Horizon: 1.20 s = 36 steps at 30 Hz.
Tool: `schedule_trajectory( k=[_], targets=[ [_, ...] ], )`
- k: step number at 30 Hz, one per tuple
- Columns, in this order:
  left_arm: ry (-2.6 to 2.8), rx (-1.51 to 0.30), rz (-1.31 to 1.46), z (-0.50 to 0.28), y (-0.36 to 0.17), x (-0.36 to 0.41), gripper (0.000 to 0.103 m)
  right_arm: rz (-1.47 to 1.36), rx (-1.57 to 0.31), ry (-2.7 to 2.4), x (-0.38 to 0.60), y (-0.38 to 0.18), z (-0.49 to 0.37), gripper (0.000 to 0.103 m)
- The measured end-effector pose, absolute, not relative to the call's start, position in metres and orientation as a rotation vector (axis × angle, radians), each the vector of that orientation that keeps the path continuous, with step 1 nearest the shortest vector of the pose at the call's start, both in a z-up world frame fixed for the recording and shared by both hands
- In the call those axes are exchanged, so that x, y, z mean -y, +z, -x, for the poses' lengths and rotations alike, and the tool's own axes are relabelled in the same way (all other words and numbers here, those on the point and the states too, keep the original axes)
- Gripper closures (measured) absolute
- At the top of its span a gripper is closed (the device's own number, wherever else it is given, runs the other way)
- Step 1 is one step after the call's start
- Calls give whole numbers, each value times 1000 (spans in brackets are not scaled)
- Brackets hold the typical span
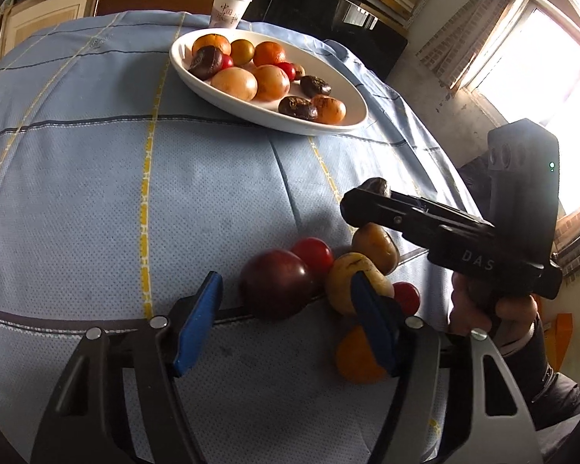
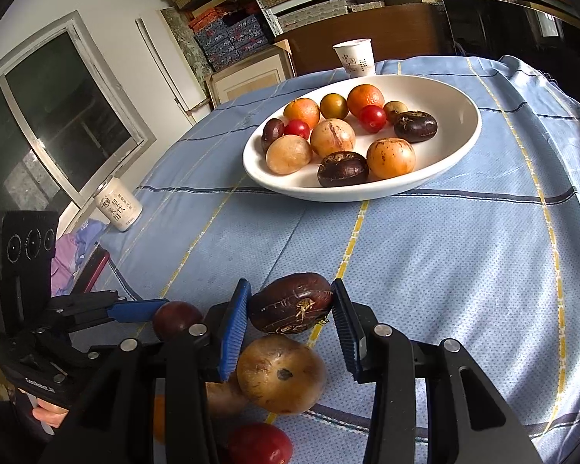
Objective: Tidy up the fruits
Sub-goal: 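Grasp a dark elongated fruit with the right tool while the left tool grasps a dark red plum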
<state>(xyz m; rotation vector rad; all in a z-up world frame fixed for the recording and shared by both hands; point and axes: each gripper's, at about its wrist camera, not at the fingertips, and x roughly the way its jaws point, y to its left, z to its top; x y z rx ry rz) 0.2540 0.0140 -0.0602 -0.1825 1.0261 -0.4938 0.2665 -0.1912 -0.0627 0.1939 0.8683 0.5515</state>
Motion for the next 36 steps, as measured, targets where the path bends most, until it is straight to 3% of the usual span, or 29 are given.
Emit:
schedule_trajectory(
  k=[6, 23, 36],
  targets=[
    [-487, -1014, 188, -259, -61, -17, 63, -193, -862, 549, 192, -60, -265, 60],
    [-464, -967, -59, -244, -62, 13, 65, -196, -855, 535, 194, -60, -265, 60],
    [-445, -926, 12, -245, -55, -2, 66, -225, -833, 518, 204, -57, -267, 60]
  ],
)
